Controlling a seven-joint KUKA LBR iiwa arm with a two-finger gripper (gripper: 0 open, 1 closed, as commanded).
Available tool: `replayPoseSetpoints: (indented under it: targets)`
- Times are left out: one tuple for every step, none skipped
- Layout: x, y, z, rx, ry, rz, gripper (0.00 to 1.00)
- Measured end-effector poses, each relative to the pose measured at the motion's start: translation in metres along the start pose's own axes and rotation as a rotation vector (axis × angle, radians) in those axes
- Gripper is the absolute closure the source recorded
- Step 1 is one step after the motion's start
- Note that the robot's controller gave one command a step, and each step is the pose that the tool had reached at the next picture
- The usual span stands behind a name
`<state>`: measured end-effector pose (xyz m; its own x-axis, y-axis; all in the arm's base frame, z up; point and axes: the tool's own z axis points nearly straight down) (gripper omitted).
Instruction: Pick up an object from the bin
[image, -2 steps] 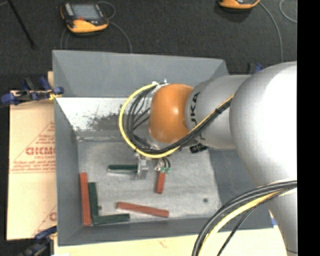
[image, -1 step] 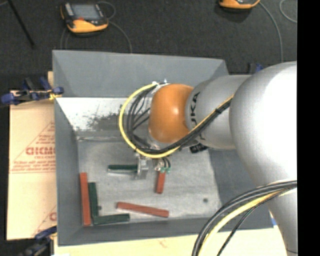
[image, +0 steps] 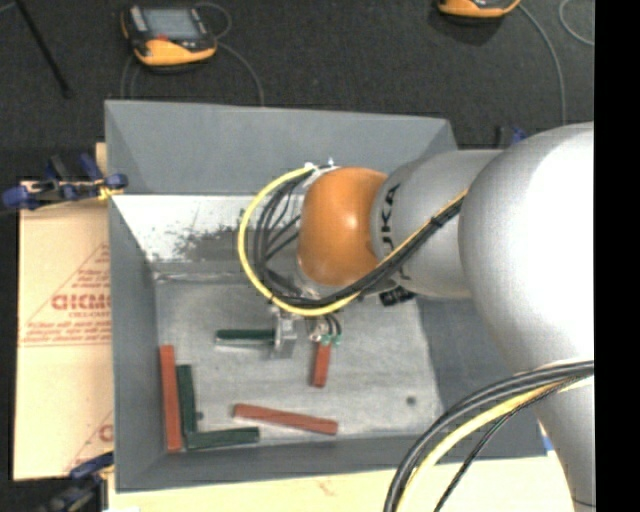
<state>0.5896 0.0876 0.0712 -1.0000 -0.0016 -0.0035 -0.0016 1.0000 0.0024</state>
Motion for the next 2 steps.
replayPoseSetpoints:
  targets:
    - [0.01, 0.012, -0.002, 0.003, -0.001, -0.14, 1.0]
    - [-0.051, -0.035, -0.077, 0.001, 0.0, -0.347, 1.0]
